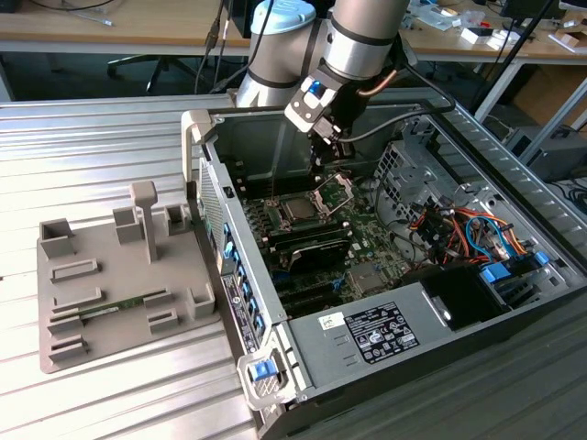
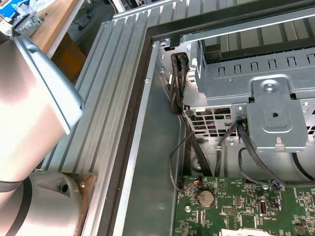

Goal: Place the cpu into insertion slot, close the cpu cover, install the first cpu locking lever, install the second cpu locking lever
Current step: 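Close the cpu cover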

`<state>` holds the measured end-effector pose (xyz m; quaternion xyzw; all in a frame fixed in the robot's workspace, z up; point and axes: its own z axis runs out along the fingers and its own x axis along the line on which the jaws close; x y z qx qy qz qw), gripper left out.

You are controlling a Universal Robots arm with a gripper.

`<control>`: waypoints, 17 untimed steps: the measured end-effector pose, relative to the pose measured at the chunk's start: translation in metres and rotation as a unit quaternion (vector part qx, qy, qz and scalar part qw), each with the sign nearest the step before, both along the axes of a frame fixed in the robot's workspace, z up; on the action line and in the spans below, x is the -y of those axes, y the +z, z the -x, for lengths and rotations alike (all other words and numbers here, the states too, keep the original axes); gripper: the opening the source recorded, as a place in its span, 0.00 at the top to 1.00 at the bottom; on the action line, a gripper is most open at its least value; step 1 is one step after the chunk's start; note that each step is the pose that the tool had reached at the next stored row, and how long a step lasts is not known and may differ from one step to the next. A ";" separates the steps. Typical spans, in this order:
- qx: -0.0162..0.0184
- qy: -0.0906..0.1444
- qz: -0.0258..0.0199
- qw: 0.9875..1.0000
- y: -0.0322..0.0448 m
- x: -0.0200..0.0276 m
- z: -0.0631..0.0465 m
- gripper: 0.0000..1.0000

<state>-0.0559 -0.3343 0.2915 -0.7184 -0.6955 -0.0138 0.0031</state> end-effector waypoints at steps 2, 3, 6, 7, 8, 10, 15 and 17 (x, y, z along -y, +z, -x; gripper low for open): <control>0.000 0.000 0.000 1.000 0.0000 0.0000 0.000 0.89; 0.000 0.000 0.000 1.000 0.0000 0.0000 0.000 0.89; 0.000 0.000 0.000 1.000 0.0001 0.0000 -0.001 0.89; 0.000 0.000 0.000 1.000 0.0001 0.0000 -0.002 0.89; 0.000 0.000 0.000 1.000 0.0001 0.0000 -0.003 0.89; 0.000 0.000 0.000 1.000 0.0001 0.0000 -0.007 0.89; -0.001 0.000 0.000 1.000 0.0001 0.0000 -0.012 0.89; -0.001 0.000 0.000 1.000 0.0000 0.0000 -0.013 0.89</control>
